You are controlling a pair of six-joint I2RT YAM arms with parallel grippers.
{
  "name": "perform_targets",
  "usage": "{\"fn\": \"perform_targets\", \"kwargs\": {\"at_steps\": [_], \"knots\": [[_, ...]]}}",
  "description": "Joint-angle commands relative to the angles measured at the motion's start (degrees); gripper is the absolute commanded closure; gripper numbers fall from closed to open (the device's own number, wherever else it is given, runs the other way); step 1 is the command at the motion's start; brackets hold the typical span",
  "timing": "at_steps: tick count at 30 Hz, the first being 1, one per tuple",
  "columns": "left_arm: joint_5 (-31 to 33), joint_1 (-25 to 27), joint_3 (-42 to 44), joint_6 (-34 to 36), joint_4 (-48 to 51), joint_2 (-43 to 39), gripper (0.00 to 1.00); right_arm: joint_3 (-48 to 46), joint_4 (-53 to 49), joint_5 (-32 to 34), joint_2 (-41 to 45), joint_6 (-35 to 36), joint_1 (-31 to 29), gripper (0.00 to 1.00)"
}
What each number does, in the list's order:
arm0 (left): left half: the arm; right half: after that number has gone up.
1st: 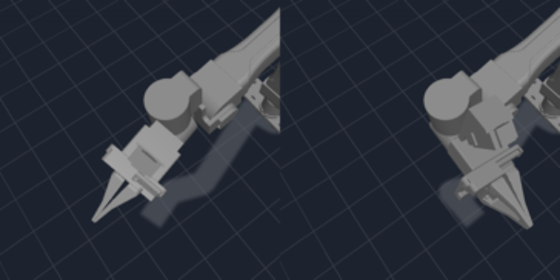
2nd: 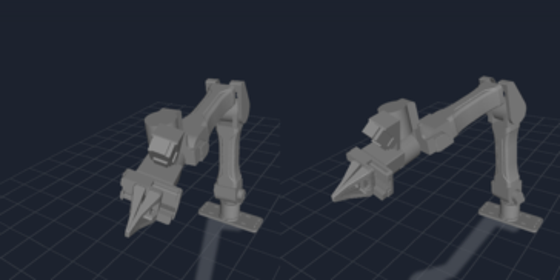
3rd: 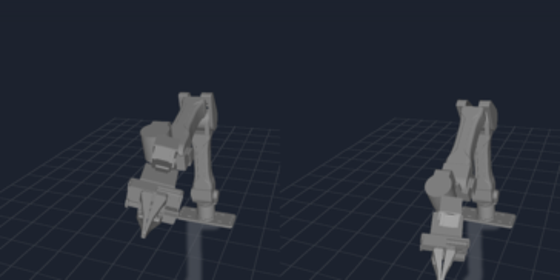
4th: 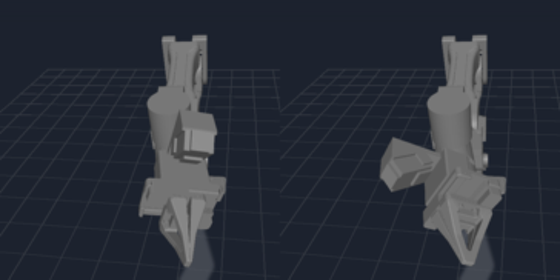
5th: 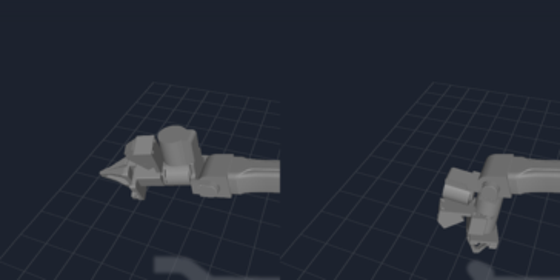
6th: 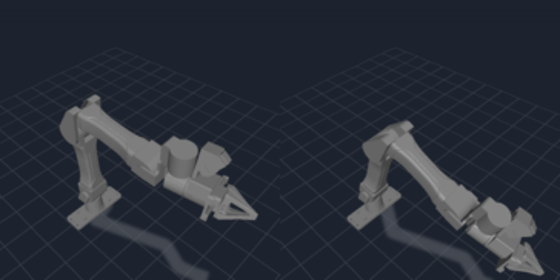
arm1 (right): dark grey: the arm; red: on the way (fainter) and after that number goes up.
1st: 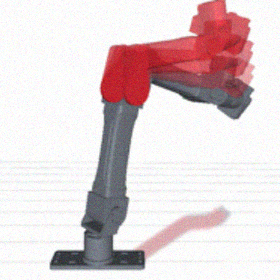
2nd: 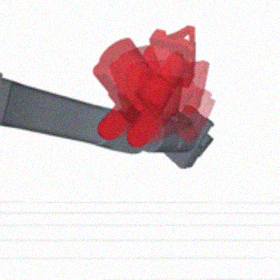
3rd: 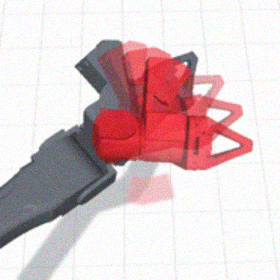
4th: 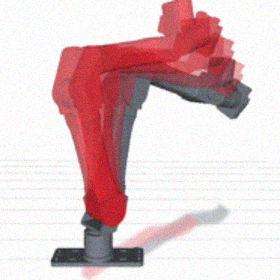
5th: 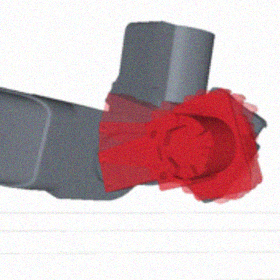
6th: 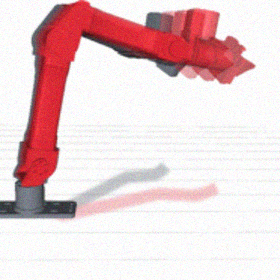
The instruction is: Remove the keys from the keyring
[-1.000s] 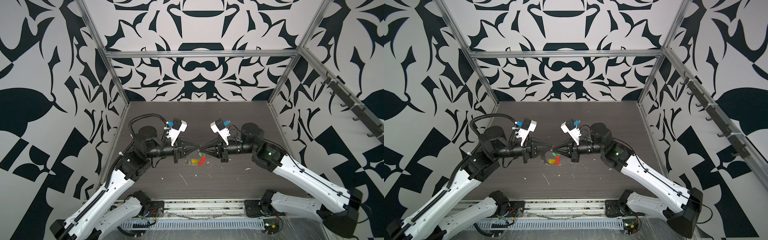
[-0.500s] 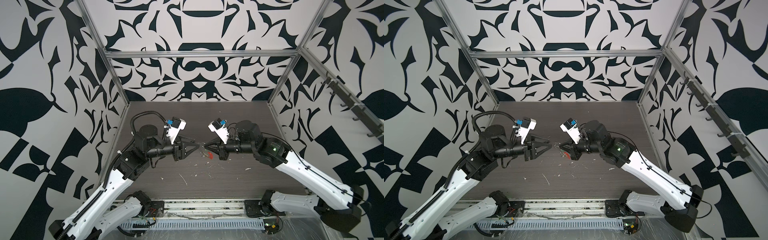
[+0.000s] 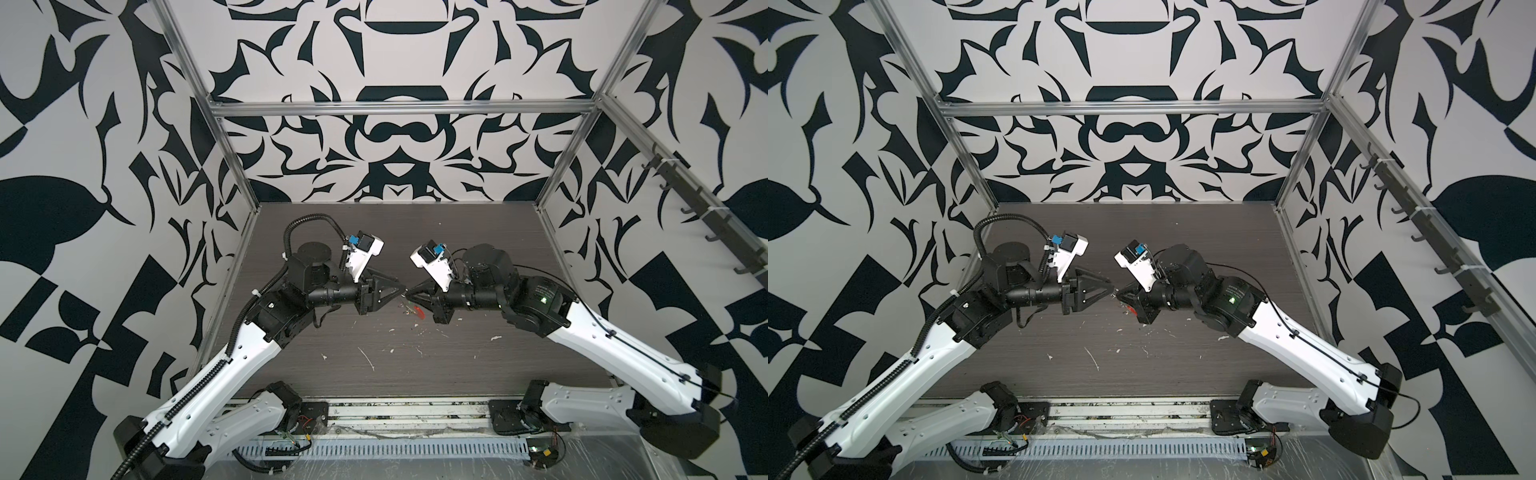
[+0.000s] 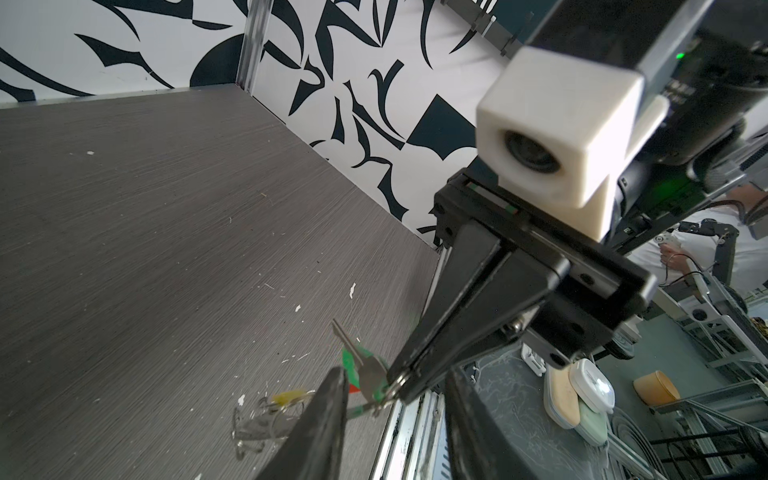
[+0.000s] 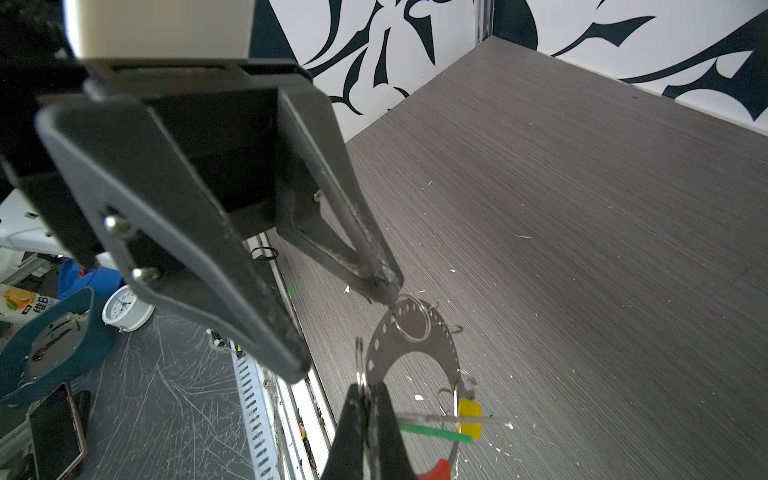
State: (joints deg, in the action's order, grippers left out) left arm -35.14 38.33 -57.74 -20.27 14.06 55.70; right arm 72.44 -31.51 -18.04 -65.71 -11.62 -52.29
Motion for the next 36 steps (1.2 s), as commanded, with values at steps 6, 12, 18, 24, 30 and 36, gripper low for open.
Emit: {"fn": "perform_targets", "kwargs": {"at_steps": [6,12,18,24,30,36], "knots": [[-4.1,0.2,-1.1,2.0,1.0,1.1,0.66,2.4,2.8,-1.1,0.7,0.0,-0.3,1.0],[-5.2,0.2,-0.9,2.6,1.1,0.7,0.8,2.6,3.7,-2.4,0.7,-0.6,-0.3,1.0],[-4.9,0.2,-0.5,2.8,1.1,0.5,0.81,2.6,4.0,-1.9,0.8,-0.9,-0.3,1.0],[-5.7,0.3,-0.5,2.9,1.2,0.6,0.75,2.4,4.7,-1.8,1.2,-1.0,-0.2,1.0],[-6.5,0.3,-0.4,3.3,1.2,0.4,0.86,1.7,6.2,-6.9,1.5,-1.6,0.9,1.0],[-6.0,0.3,-0.4,3.5,1.1,0.0,0.96,1.6,6.7,-6.5,1.4,-2.3,1.4,1.0]]}}
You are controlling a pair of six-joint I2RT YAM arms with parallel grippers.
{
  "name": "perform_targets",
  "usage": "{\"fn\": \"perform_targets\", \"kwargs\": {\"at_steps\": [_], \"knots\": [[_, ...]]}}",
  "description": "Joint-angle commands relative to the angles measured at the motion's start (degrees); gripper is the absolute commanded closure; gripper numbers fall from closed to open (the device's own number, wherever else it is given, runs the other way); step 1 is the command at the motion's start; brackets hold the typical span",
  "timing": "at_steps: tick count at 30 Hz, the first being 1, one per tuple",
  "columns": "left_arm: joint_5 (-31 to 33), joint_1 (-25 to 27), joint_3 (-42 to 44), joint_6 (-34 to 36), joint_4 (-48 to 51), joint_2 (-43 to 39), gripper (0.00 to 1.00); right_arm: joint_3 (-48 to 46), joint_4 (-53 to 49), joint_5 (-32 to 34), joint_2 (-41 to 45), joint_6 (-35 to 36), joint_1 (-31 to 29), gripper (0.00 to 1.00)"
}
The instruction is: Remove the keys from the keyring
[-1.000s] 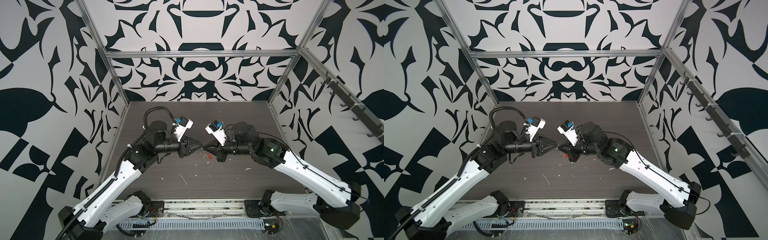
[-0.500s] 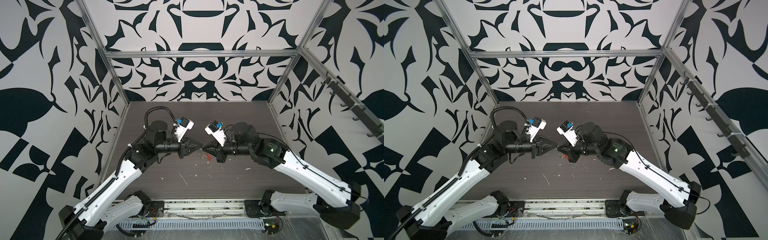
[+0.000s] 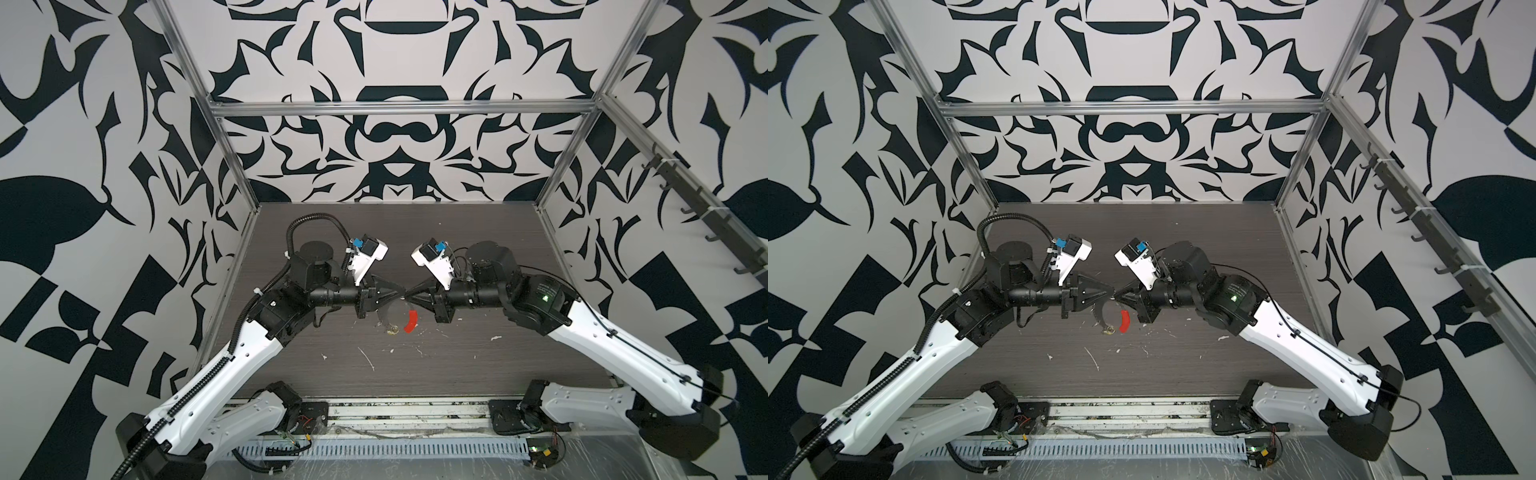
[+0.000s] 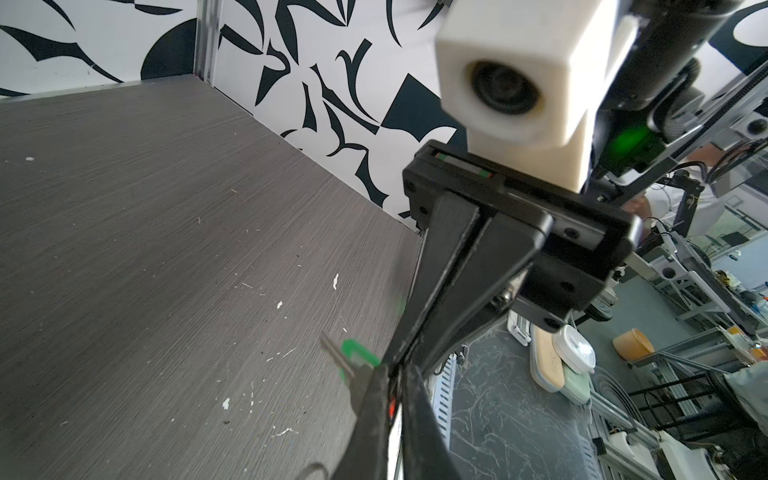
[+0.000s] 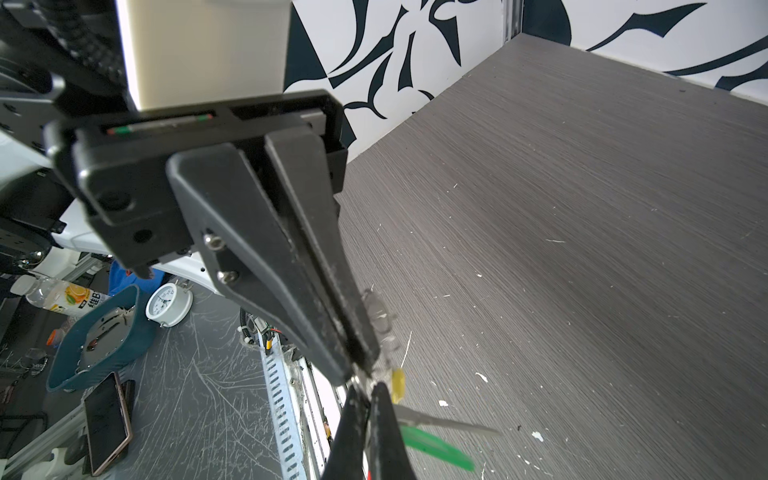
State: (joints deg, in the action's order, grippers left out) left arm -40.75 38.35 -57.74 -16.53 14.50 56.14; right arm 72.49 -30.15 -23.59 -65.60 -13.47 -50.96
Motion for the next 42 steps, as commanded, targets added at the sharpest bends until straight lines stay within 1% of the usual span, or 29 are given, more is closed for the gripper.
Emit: {"fn": "perform_targets", "kwargs": {"at_steps": [1,3,4,6,8,10,13,16,18,21,23,25,31,32,35,38,40,42], "knots": [[-0.4,0.3,-0.4,-0.3,0.4,-0.4,0.99,1.5,5.5,-1.0,1.1,-0.7,0.0,1.0],[-0.3,0.3,-0.4,-0.6,-0.1,-0.5,1.0,1.7,5.8,-1.0,1.0,-1.0,0.0,1.0],[-0.1,0.3,-0.3,-0.7,-0.4,-0.4,1.0,1.7,5.9,-1.0,1.0,-1.0,0.0,0.98],[0.5,0.3,-0.1,-0.8,-1.0,-1.0,1.0,1.3,6.2,-0.2,1.8,-0.6,0.0,0.8],[0.9,0.3,0.5,-0.6,-1.8,-2.1,1.0,0.3,6.1,2.2,3.4,0.2,0.0,0.68],[1.3,0.3,0.8,-0.6,-2.2,-3.1,1.0,-1.5,7.1,3.6,5.5,0.9,0.0,0.64],[1.5,0.3,0.5,-0.5,-1.7,-3.8,1.0,-4.8,10.0,5.2,8.7,1.2,0.0,0.6],[2.1,0.3,-0.1,-0.5,-1.2,-4.2,1.0,-6.6,10.3,8.8,10.3,1.6,0.0,0.58],[2.1,0.3,-0.4,-0.6,-1.2,-4.3,1.0,-7.1,9.8,9.3,10.4,2.1,0.0,0.56],[1.8,0.3,-0.5,-0.6,-1.2,-4.5,1.0,-7.9,10.7,5.8,10.3,2.6,0.1,0.55],[1.2,0.3,-0.7,-0.6,-1.3,-4.4,1.0,-8.5,12.8,2.0,10.7,2.9,0.0,0.59],[0.0,0.3,-0.9,-0.6,-1.3,-4.3,1.0,-8.9,13.8,-0.9,10.8,3.7,0.0,0.59],[-1.0,0.3,0.2,-1.0,-3.0,-5.6,1.0,-10.9,17.8,-6.7,10.6,4.2,0.1,0.59],[-1.3,0.3,0.4,-1.0,-3.4,-5.8,1.0,-10.9,17.9,-7.5,10.3,4.5,0.0,0.59],[-2.0,0.3,0.7,-1.6,-4.4,-6.2,1.0,-11.2,18.0,-6.3,9.5,4.6,0.1,0.59],[-2.1,0.3,1.0,-1.8,-4.8,-6.6,1.0,-11.9,19.5,-5.8,9.6,4.0,0.2,0.64],[-2.1,0.3,1.5,-2.0,-5.3,-6.9,1.0,-12.8,21.9,-7.7,10.0,2.7,0.4,0.66],[-2.0,0.3,2.2,-2.3,-6.2,-7.3,1.0,-13.9,25.1,-9.6,10.2,1.3,0.7,0.66]]}}
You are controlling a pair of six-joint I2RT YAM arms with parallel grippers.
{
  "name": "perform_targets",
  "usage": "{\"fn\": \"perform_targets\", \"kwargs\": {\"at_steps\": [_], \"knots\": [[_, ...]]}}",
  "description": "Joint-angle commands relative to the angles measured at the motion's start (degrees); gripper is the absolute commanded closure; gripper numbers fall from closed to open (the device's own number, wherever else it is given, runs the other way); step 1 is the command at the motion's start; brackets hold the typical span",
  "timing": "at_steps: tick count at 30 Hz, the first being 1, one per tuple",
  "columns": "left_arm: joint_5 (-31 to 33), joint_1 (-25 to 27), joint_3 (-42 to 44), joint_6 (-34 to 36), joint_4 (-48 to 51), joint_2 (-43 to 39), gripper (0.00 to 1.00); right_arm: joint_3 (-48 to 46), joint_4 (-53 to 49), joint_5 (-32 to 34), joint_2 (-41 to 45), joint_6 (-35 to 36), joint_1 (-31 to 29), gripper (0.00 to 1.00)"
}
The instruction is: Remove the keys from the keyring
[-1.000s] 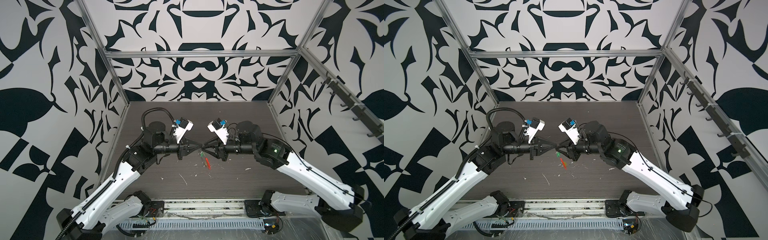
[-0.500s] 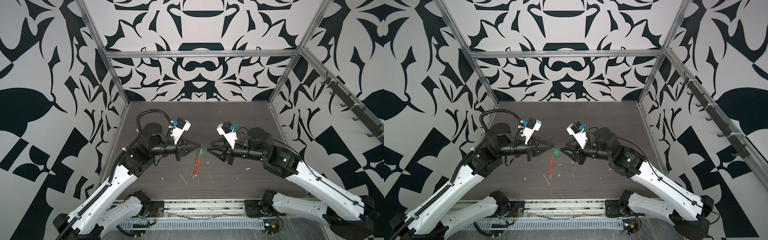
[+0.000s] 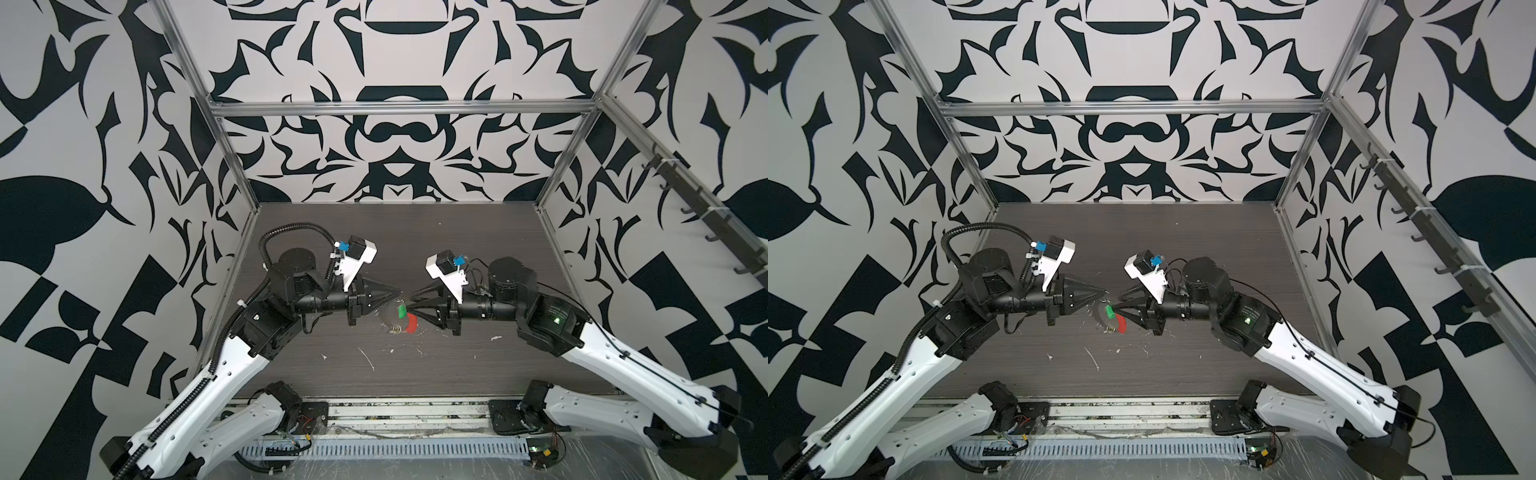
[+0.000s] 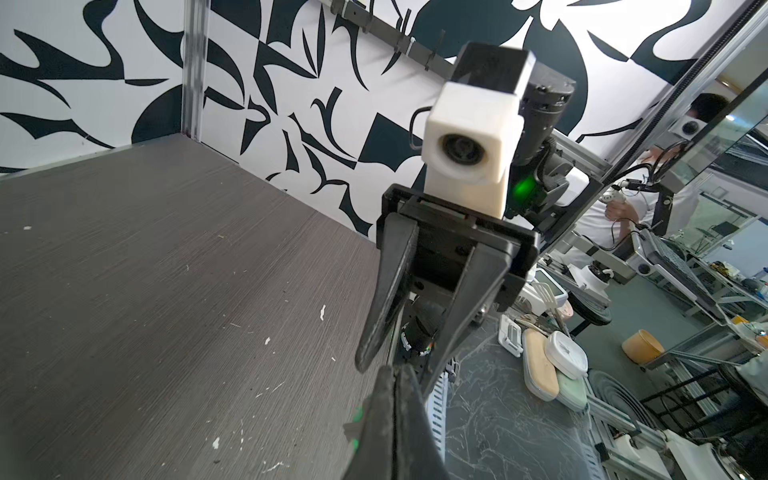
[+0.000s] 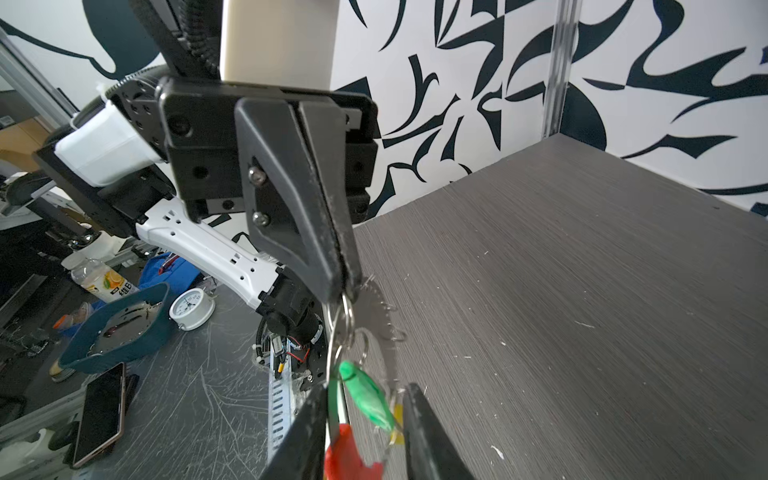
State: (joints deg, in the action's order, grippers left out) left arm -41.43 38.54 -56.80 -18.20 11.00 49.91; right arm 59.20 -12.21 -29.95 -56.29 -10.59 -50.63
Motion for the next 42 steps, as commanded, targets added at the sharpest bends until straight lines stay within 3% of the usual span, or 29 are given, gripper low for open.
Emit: {"fn": "perform_targets", "kwargs": {"at_steps": [1,8,14,19,29,42], "knots": [[-1.3,0.1,1.5,-0.9,-3.3,-1.3,1.0,-1.0,8.4,-4.2,0.9,-2.3,0.6,0.67],[-1.5,0.1,2.6,-1.6,-5.1,-2.2,1.0,-3.7,16.9,-6.3,2.4,-7.2,3.4,0.67],[-1.3,0.1,2.5,-1.8,-5.9,-2.4,1.0,-2.4,11.5,-3.6,1.3,-5.6,3.9,0.68],[-0.9,0.1,2.7,-1.9,-6.0,-2.1,1.0,-2.2,14.3,-8.1,0.1,-8.0,3.9,0.68],[-1.4,0.2,2.8,-2.3,-6.5,-1.4,1.0,-1.5,17.7,-10.3,-1.2,-9.5,3.7,0.7],[-1.4,0.1,3.5,-2.5,-7.5,-1.2,1.0,-0.4,20.4,-11.4,-2.5,-10.6,2.9,0.81]]}}
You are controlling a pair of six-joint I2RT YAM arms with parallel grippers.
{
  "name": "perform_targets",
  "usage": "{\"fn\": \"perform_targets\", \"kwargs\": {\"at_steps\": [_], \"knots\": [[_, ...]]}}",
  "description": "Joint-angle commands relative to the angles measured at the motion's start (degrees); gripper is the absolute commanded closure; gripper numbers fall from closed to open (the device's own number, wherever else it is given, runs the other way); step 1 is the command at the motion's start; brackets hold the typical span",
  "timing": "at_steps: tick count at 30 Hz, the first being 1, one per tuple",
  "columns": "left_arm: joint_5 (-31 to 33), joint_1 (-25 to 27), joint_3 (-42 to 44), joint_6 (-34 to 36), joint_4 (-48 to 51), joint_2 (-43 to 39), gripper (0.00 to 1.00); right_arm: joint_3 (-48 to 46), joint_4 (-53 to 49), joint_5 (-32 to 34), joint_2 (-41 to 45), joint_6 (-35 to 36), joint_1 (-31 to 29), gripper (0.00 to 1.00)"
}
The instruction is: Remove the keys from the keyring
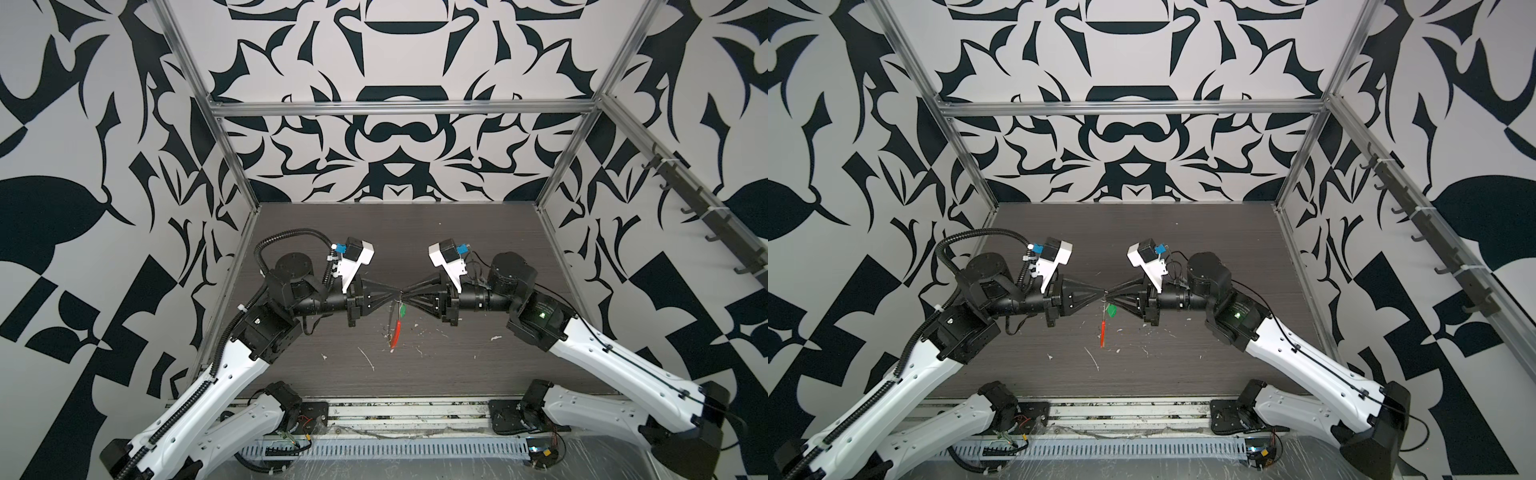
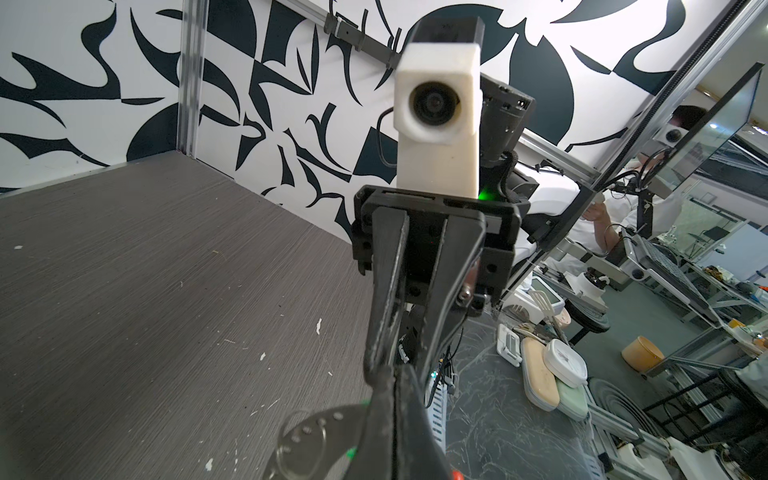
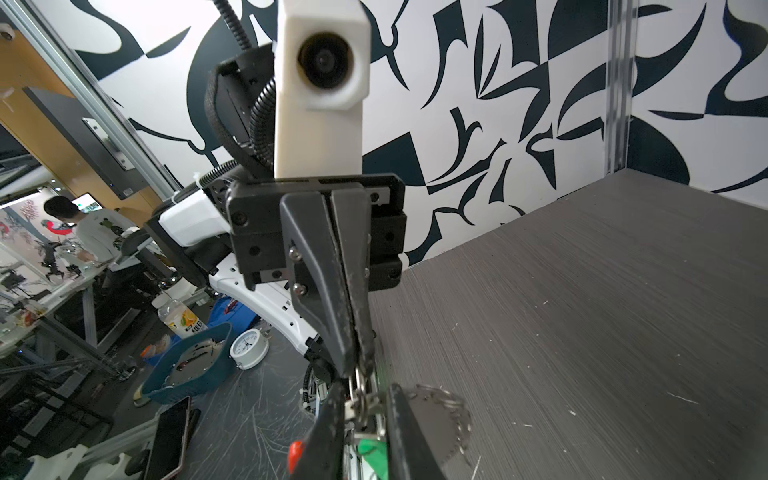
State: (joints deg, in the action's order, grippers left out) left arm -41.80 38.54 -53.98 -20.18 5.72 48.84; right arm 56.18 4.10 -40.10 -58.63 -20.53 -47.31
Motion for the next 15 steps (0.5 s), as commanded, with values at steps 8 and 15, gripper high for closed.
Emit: {"fn": "perform_targets", "kwargs": {"at_steps": [8,15], "knots": [[0.4,0.1,0.8,-0.7,-2.5,-0.9,1.0,2.6,3.6,-0.5,-0.6,-0.7,-1.0,0.88],[1.8,0.1,1.3,-0.6,-2.8,-2.0,1.0,1.4,3.6,-0.1,-0.1,-1.3,-1.4,0.86]]}}
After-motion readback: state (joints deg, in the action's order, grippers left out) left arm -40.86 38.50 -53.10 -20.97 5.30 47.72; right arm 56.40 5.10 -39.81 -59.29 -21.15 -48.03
